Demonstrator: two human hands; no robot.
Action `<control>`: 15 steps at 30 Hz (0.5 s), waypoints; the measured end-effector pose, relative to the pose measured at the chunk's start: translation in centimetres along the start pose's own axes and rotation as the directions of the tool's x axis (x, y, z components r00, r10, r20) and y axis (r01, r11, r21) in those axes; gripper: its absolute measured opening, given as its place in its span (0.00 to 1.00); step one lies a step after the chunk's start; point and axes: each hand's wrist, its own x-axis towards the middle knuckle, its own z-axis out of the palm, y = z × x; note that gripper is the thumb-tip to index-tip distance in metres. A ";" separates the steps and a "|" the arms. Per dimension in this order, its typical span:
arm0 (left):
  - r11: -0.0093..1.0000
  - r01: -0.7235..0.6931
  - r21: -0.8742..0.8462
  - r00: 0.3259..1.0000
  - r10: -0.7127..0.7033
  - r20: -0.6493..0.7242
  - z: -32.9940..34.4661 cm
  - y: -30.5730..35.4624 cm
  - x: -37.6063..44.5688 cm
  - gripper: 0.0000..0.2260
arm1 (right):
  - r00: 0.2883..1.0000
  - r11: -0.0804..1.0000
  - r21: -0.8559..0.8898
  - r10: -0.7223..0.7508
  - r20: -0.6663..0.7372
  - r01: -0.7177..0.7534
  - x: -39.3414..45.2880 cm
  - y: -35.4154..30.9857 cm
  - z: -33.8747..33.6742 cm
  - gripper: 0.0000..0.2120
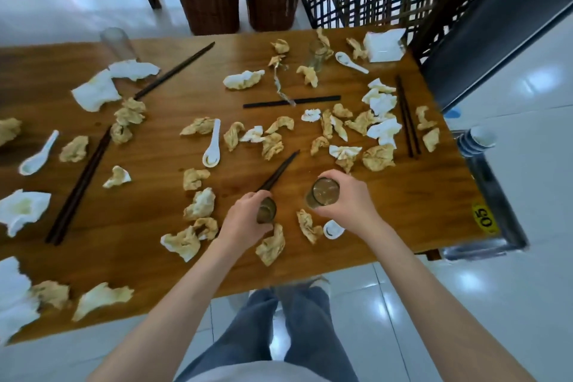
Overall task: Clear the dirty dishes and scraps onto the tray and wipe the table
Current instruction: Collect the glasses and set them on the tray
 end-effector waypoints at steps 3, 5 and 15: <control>1.000 -0.010 -0.008 0.999 0.009 -0.043 -0.5 0.1 0.0 0.28 | 0.999 0.999 0.021 0.030 -0.034 -0.029 -1.2 0.0 -0.4 0.25; 1.000 -0.018 -0.020 0.998 0.016 -0.069 -1.0 0.5 0.0 0.28 | 0.997 0.998 0.035 0.051 -0.057 -0.049 -2.1 0.3 -0.8 0.25; 0.981 -0.185 0.051 0.980 0.188 -0.072 -1.7 7.6 -1.1 0.30 | 0.976 0.993 0.073 0.108 -0.190 -0.096 -7.5 4.7 -4.0 0.26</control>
